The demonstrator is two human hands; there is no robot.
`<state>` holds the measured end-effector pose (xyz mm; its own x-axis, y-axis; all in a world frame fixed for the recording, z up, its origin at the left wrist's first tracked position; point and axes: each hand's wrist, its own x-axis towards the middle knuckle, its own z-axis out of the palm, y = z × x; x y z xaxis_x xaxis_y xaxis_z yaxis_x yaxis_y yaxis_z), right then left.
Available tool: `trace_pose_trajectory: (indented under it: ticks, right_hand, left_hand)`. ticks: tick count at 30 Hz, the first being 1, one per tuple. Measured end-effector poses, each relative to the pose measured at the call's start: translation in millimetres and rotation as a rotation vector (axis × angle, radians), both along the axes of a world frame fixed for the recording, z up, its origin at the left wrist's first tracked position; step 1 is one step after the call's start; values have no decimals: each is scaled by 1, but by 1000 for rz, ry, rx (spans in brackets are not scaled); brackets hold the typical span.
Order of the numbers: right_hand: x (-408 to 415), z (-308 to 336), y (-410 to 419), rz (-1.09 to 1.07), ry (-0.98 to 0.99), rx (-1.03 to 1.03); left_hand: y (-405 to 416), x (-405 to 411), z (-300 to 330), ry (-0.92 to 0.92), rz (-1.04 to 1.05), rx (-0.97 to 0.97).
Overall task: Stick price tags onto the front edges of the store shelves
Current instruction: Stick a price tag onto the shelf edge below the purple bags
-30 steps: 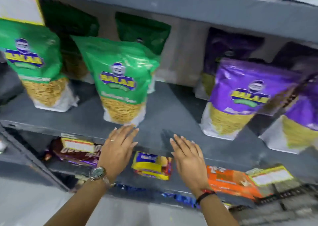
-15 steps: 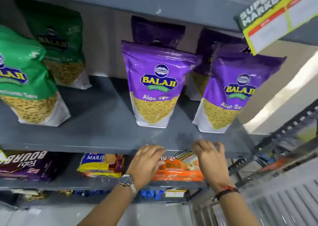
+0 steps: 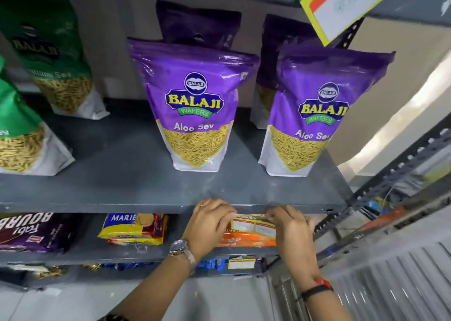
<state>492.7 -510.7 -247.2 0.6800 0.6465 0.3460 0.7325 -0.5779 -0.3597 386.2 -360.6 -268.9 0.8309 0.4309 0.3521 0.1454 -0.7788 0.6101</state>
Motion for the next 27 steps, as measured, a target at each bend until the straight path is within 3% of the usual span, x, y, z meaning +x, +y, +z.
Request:
trace_pose_trajectory:
  ticks: [4,11,15,21,27]
  right_hand:
    - [12,-10,5,41,336,237]
    - [17,-8,12,-18,437,196]
    - [27,-21,18,-87,620,266]
    - [19,-23,19,-65,386,182]
    - [16,-21,21,-82,286,161]
  left_hand:
    - [0,5,6,37,39,6]
    - [-3,12,5,106,135,-16]
    - [-7,11,8,105,166,-46]
    - [-8,11,9,123,190,-63]
    - [-10,13,12,153,195,-36]
